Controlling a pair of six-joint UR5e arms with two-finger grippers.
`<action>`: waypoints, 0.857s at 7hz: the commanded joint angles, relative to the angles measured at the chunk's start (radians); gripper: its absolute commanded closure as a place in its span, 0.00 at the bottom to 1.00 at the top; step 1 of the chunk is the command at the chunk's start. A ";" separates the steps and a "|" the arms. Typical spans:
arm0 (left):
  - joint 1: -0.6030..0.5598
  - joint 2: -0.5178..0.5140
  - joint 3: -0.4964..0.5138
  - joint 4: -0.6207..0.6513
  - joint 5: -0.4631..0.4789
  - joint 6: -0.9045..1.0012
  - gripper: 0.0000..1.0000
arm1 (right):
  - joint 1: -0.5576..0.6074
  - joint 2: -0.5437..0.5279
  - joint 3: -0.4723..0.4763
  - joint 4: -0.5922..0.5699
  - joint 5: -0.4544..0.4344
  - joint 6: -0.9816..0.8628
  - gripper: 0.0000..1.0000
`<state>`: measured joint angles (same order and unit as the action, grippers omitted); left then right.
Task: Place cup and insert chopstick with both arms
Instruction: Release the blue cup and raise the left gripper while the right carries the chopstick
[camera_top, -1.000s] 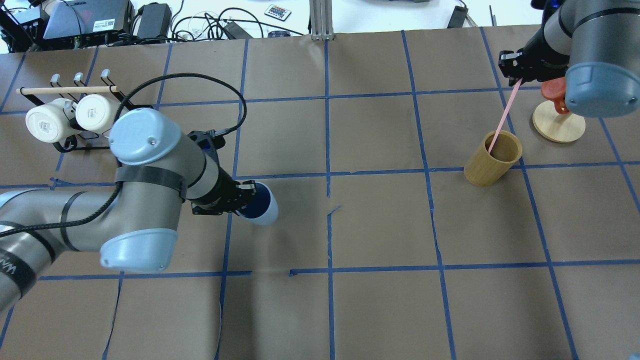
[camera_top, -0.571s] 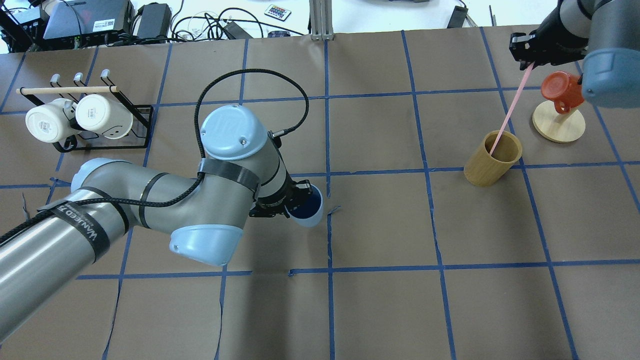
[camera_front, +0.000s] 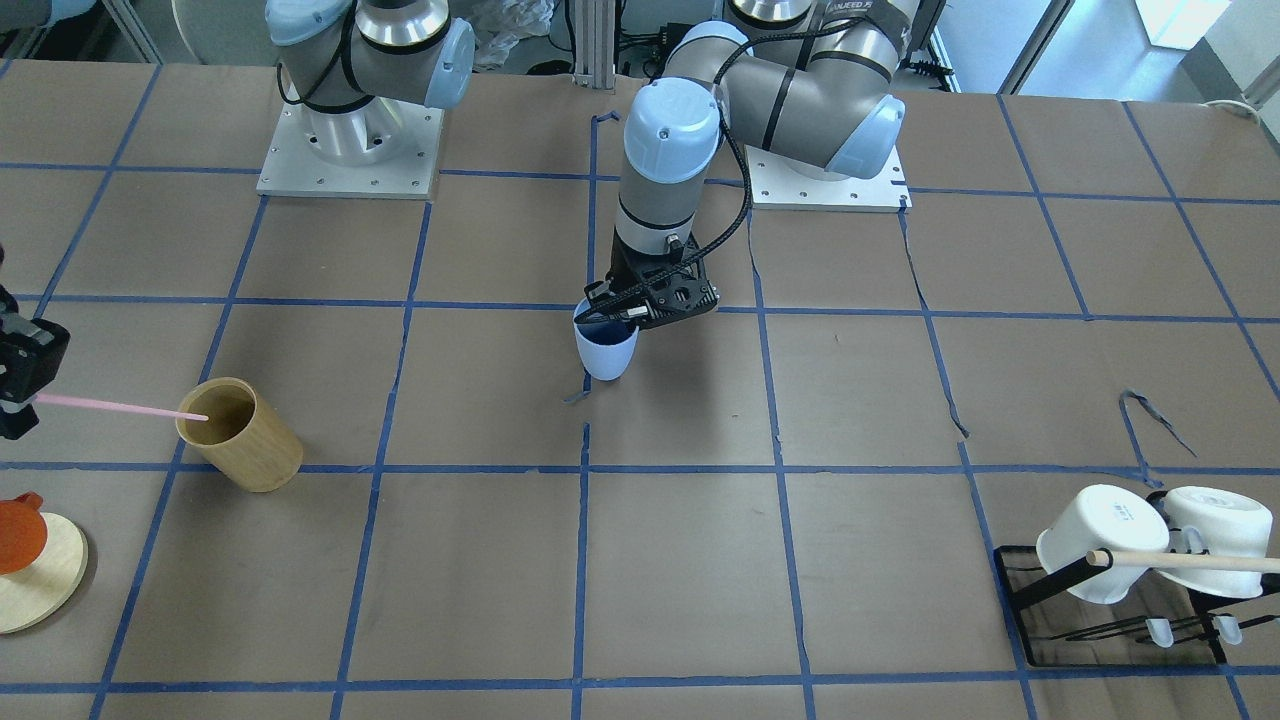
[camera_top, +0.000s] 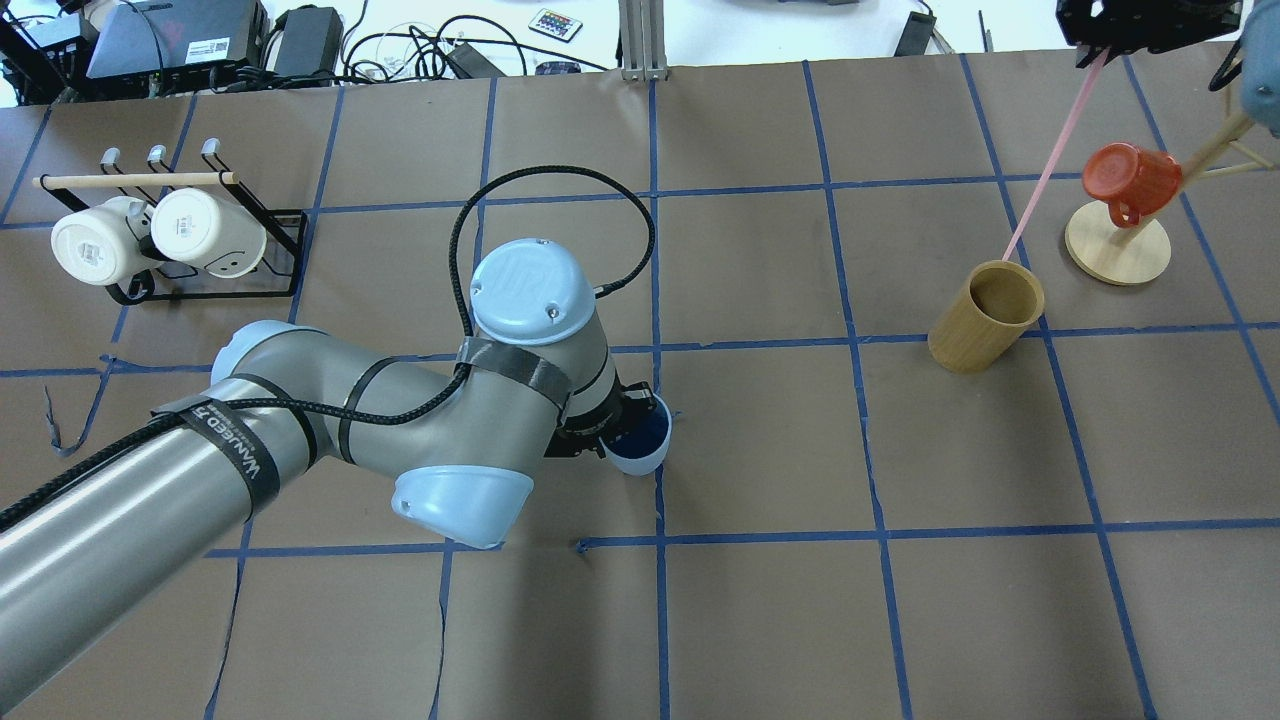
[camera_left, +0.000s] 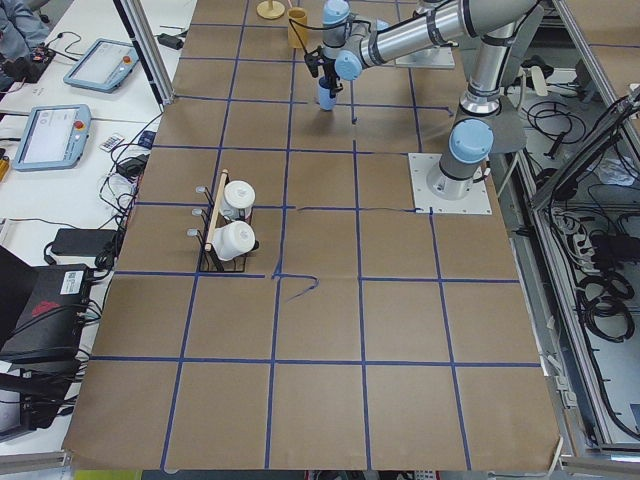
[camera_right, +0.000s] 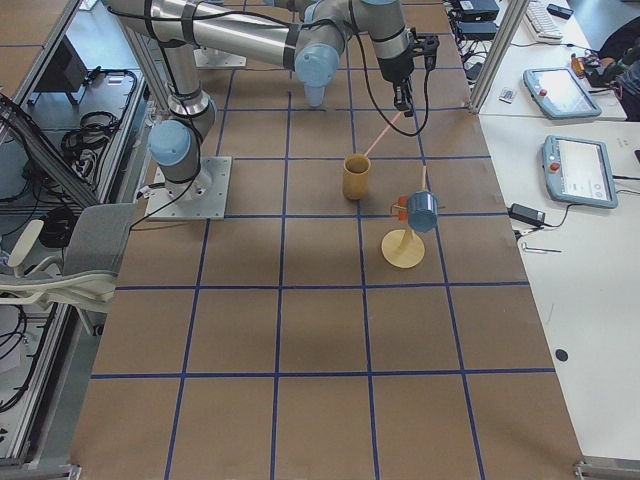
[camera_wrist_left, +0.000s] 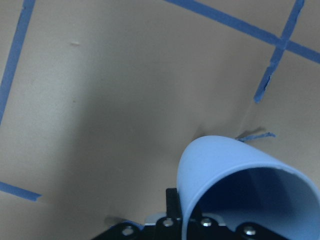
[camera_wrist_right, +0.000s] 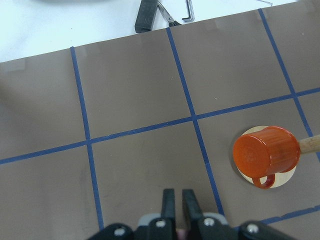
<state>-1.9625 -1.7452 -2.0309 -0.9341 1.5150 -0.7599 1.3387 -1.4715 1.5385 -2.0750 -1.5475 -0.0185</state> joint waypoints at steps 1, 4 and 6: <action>-0.024 -0.028 0.001 0.026 -0.002 -0.036 1.00 | 0.083 -0.020 -0.026 0.003 -0.005 0.005 1.00; -0.029 -0.011 0.015 0.035 -0.007 0.017 0.06 | 0.195 -0.020 -0.024 0.012 -0.006 0.098 1.00; 0.005 0.050 0.061 -0.003 -0.001 0.133 0.00 | 0.218 -0.021 -0.024 0.007 -0.006 0.101 1.00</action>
<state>-1.9785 -1.7322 -1.9970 -0.9102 1.5108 -0.6925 1.5399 -1.4912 1.5139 -2.0645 -1.5539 0.0771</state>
